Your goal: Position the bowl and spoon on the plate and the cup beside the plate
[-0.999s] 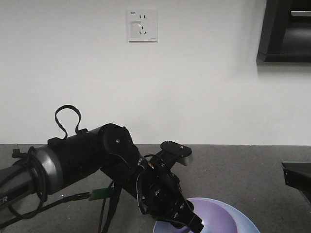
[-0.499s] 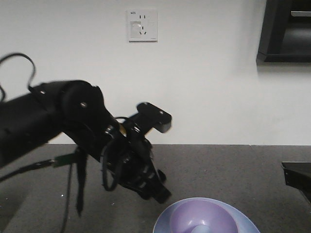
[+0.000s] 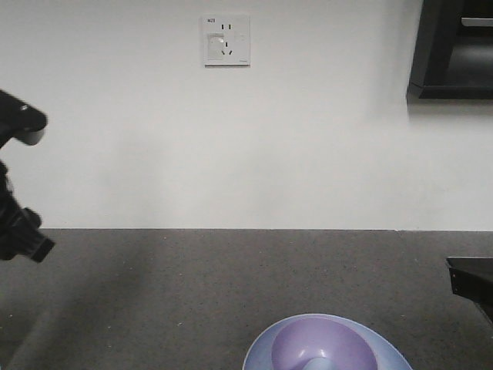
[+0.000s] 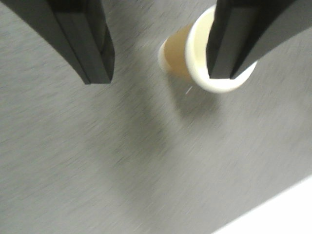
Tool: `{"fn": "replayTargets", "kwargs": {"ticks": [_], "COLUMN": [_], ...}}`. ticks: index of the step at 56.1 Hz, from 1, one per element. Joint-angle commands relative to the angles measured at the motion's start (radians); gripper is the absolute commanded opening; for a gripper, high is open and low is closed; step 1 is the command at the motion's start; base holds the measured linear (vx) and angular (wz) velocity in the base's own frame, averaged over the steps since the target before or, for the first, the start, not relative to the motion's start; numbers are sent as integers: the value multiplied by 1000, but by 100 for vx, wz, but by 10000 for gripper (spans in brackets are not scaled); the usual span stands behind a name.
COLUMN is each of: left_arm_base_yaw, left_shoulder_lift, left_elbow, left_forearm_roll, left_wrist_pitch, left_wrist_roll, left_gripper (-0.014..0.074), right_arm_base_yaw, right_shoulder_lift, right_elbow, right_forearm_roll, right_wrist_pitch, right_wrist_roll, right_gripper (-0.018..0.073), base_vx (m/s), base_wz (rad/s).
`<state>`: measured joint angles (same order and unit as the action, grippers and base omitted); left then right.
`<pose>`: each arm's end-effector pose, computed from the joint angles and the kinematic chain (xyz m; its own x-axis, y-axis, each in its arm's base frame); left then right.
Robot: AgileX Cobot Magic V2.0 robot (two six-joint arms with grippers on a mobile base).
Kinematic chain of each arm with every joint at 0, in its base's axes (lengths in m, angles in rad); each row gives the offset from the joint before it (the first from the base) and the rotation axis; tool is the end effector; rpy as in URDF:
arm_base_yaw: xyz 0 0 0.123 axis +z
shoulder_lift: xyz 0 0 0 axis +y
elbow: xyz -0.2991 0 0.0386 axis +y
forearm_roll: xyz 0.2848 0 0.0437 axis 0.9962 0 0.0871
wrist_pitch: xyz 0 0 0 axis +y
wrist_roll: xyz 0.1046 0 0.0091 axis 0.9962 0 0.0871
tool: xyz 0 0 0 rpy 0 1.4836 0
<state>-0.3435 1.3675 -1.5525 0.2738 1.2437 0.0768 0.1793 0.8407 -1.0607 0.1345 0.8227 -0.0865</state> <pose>0.2986 -0.0782 0.4359 -0.7294 0.4313 -0.5309 0.3127 0.9006 0.3021 0.1839 0.0438 0.4253 -0.4826 -0.0821 -0.8720 -0.2593 0.9644 0.0527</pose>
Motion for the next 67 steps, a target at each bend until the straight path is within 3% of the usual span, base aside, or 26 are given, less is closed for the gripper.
{"fn": "replayTargets", "kwargs": {"ticks": [1,15,27,45,52,62,67], "left_arm_base_yaw": [59,157,221,232,232,232,232], "left_shoulder_lift": [-39,-20,21,115,122,120,119], "left_elbow": [54,245,289,289,289,289,287], "left_forearm_roll": [26,23,18,-41,-65,-53,-55], "left_wrist_pitch": [-113,-230,-290,-318,-334,-333,-322], "left_wrist_roll": [-4,-8,-19,-16,-19,-10,-8], "left_gripper": [515,515,515,476,355,-10,-8], "right_arm_base_yaw": [2,2,2,2,2,2,2], "right_shoulder_lift": [0,0,0,0,-1,-1,-1], "right_elbow": [-32,-32,-32,-32,-32,-32,-32], "right_forearm_roll": [-1,2,2,2,1,1,2], "right_wrist_pitch": [-73,-72,-72,-72,-73,-73,-73], "right_wrist_roll": [-6,-6,-6,-6,-6,-6,-6], "right_gripper": [582,582,582,582,582,582,582], "base_vx": [0,0,0,0,0,0,0], "base_wz": [0,0,0,0,0,0,0]}}
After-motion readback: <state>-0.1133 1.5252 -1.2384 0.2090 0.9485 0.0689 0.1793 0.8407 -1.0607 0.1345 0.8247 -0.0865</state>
